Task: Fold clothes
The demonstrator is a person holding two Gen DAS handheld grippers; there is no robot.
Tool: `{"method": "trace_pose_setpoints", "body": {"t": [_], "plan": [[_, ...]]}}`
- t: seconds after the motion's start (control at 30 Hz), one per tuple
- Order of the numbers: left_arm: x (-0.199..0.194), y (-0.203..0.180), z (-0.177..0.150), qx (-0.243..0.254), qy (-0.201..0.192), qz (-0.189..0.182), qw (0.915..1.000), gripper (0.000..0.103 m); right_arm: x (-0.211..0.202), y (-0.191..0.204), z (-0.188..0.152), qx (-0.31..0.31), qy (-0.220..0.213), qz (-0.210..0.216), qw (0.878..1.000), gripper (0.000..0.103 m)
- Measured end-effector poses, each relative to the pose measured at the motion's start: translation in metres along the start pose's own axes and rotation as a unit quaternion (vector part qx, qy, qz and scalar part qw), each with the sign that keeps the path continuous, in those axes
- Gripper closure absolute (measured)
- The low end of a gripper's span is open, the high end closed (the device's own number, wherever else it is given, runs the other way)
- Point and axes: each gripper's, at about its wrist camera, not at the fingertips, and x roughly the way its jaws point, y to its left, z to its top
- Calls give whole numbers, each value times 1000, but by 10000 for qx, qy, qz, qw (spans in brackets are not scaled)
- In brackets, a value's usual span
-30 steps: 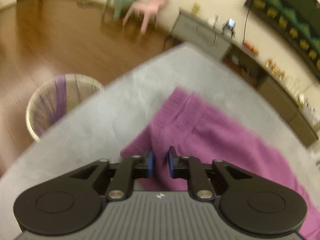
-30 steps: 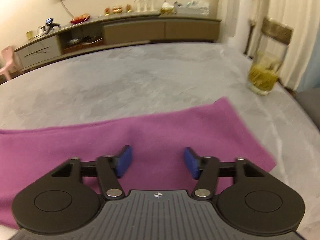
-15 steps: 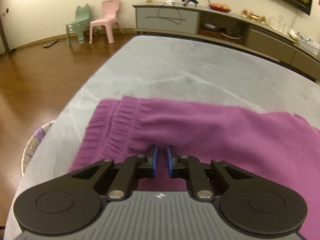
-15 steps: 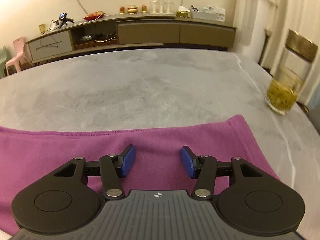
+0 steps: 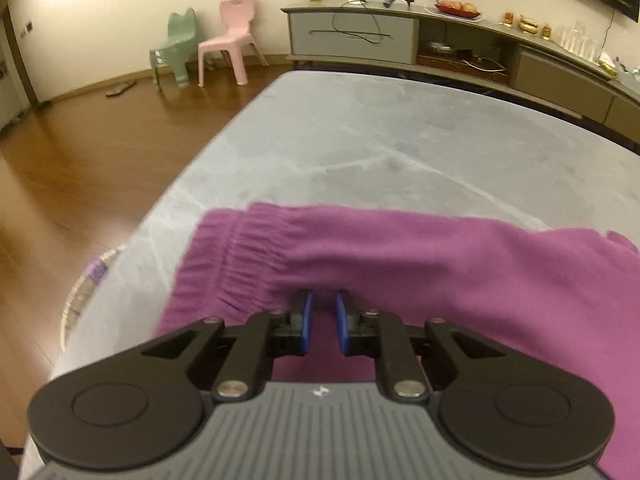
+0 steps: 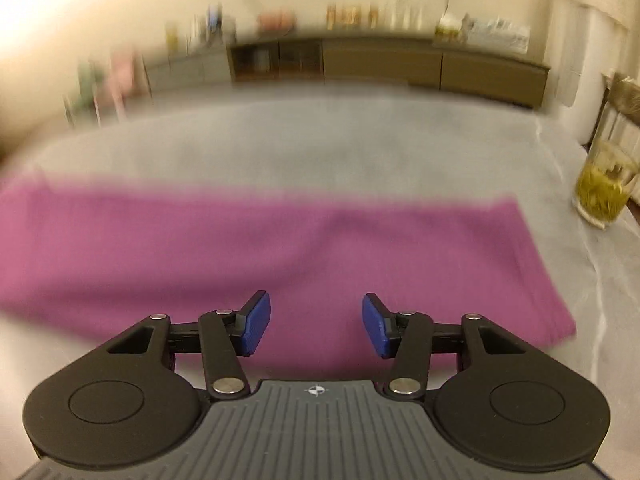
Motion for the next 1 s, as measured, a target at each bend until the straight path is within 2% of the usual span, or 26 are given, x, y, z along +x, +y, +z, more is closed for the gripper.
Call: {"method": "trace_pose_setpoints", "body": {"t": [0.17,0.2,0.27,0.33,0.4,0.43,0.5,0.53,0.6,0.63,0.67,0.77,0.87,0.9,0.93,1.0], "plan": [[1,0,6,-286,-2,290,9992,90,-3,-33,4,659,4,-235,9976,51],[-3,-5,7,-261,-13,300,9992,90,-3,-35,8,715,-100,-239,9971,51],[-16,-15,8,-178,-150,54,9997,88,-3,-36,18,773,-371,-254,9960,51],[-19,-22,5,88,-276,-65,9996,87,6,-37,27,823,-567,-215,9948,51],[-2,-22,0,275,-80,236,9993,87,30,-39,30,868,-425,-396,9945,50],[1,-17,1,191,-93,251,9995,84,40,-40,29,826,-361,-605,9941,50],[6,-5,2,15,-124,275,9995,85,47,-44,35,886,-313,-818,9922,48],[0,2,4,-112,-180,186,9996,89,48,-47,36,939,-318,-892,9911,48],[-12,14,7,-367,-294,3,9989,86,46,-46,37,965,-361,-994,9897,48],[-22,20,8,-398,-456,-41,9982,85,43,-44,37,994,-393,-1023,9890,49],[-22,25,7,-414,-460,-15,9981,85,40,-42,38,1024,-425,-1052,9883,49],[-23,42,5,-461,-465,64,9978,85,25,-20,37,785,-734,-723,9916,49],[2,55,0,-585,-87,264,9979,84,37,0,37,300,-583,-592,9961,49],[3,55,0,-570,-157,268,9979,84,47,2,36,254,-423,-724,9962,46],[3,53,3,-518,-141,338,9980,84,52,-3,37,396,-379,-778,9955,37],[-12,44,6,-557,-229,143,9981,87,57,-12,42,729,-377,-806,9934,39]]}}
